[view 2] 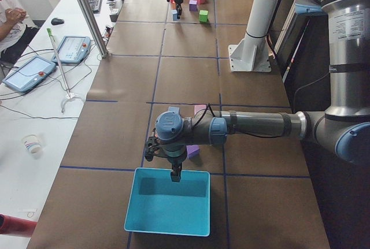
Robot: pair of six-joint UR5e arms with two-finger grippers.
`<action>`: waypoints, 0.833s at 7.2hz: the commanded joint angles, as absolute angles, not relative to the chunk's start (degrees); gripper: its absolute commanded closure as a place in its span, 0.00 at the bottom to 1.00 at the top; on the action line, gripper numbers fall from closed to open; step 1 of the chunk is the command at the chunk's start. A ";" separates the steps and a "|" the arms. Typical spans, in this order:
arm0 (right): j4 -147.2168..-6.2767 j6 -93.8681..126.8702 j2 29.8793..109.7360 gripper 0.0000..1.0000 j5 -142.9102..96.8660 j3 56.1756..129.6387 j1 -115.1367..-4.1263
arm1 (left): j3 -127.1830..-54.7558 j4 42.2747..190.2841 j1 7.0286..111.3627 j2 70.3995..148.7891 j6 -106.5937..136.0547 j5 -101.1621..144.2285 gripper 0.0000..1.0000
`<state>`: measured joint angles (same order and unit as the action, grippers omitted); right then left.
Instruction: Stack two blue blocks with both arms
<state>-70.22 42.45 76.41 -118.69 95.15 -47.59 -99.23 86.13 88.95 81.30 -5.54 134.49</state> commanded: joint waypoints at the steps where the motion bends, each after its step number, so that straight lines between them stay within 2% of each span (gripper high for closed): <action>1: -84.67 58.45 58.01 0.93 -115.17 92.66 -40.12 | -99.23 86.13 88.95 81.30 -5.54 134.47 0.00; 3: -86.75 74.20 39.99 0.93 -108.40 77.87 -32.55 | -99.23 86.22 88.95 81.30 -5.54 134.56 0.00; 4: -86.66 75.92 35.81 0.93 -106.72 73.35 -30.69 | -99.23 86.22 88.95 81.30 -5.54 134.56 0.00; 6: -86.48 76.20 35.68 0.92 -106.09 72.77 -29.45 | -99.23 86.13 88.95 81.30 -5.54 134.56 0.00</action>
